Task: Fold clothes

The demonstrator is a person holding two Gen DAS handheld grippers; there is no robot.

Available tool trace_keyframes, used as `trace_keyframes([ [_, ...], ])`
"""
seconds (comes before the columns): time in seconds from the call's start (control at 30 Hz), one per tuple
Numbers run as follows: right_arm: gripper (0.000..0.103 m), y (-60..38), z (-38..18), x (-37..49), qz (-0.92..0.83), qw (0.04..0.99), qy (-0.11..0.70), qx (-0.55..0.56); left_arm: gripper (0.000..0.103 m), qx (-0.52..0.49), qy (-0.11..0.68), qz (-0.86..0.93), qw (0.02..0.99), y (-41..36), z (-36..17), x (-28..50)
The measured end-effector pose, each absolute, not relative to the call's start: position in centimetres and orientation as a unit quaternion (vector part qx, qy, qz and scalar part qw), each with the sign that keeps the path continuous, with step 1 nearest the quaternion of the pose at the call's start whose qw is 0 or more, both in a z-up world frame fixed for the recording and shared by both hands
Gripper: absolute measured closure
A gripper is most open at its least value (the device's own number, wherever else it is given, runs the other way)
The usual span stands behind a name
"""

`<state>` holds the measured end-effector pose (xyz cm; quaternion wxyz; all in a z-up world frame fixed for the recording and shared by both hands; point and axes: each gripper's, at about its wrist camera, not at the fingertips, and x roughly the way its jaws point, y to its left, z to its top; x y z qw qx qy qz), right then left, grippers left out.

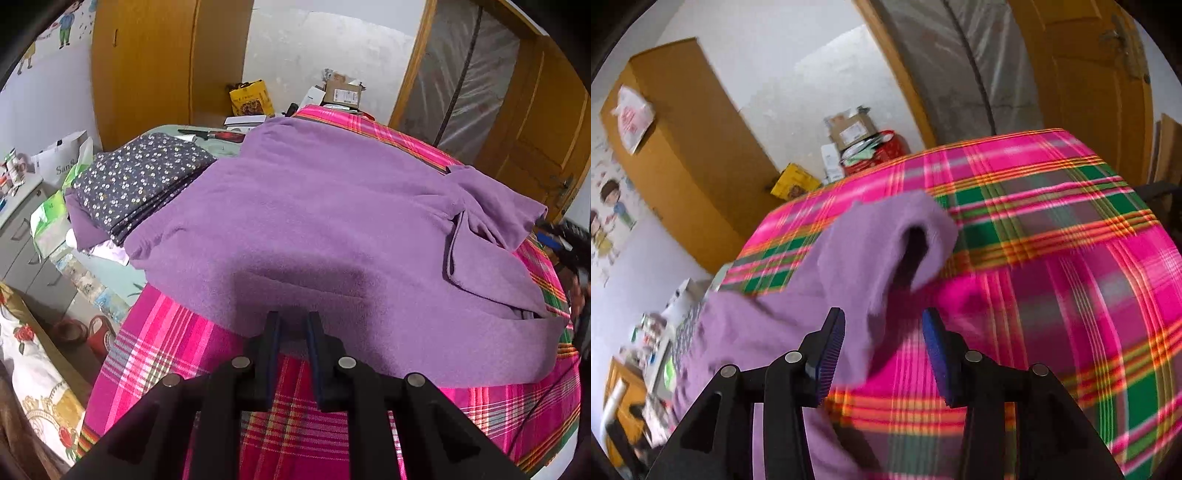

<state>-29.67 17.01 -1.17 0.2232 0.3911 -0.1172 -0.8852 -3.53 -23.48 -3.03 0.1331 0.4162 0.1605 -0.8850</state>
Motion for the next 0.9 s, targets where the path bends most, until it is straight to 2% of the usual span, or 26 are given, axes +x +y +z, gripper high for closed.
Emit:
trace_keyframes([
  [0.17,0.051,14.1,-1.7,-24.1,-0.870,0.312,-0.023,0.382,0.087,0.405,0.165,-0.890,0.130,-22.7,-2.3,-2.7],
  [0.37,0.049,9.0,-3.4,-18.7,-0.828,0.407,0.068,0.379,0.087,0.402,0.170,-0.894,0.102,-20.9,-1.9,-2.2],
  [0.53,0.048,6.5,-5.0,-16.9,-0.816,0.418,0.140,0.374,0.087,0.406,0.174,-0.893,0.083,-19.6,-2.2,-1.9],
  [0.63,0.049,6.6,-5.5,-17.0,-0.818,0.408,0.154,0.376,0.087,0.409,0.177,-0.892,0.071,-18.9,-2.3,-1.8],
  [0.7,0.058,6.7,-5.5,-17.3,-0.822,0.401,0.148,0.377,0.087,0.409,0.177,-0.892,0.069,-18.7,-2.3,-1.8],
  [0.73,0.073,6.9,-5.5,-17.5,-0.827,0.391,0.148,0.377,0.087,0.409,0.177,-0.892,0.068,-18.6,-2.3,-1.8],
  [0.77,0.084,7.1,-5.5,-17.8,-0.830,0.383,0.146,0.377,0.087,0.409,0.177,-0.893,0.067,-18.5,-2.3,-1.8],
  [0.83,0.090,7.8,-5.4,-18.4,-0.837,0.374,0.131,0.378,0.087,0.408,0.176,-0.893,0.066,-18.3,-2.3,-1.7],
  [0.9,0.092,8.5,-4.9,-18.6,-0.845,0.370,0.116,0.370,0.087,0.408,0.175,-0.893,0.067,-18.1,-2.3,-1.7],
])
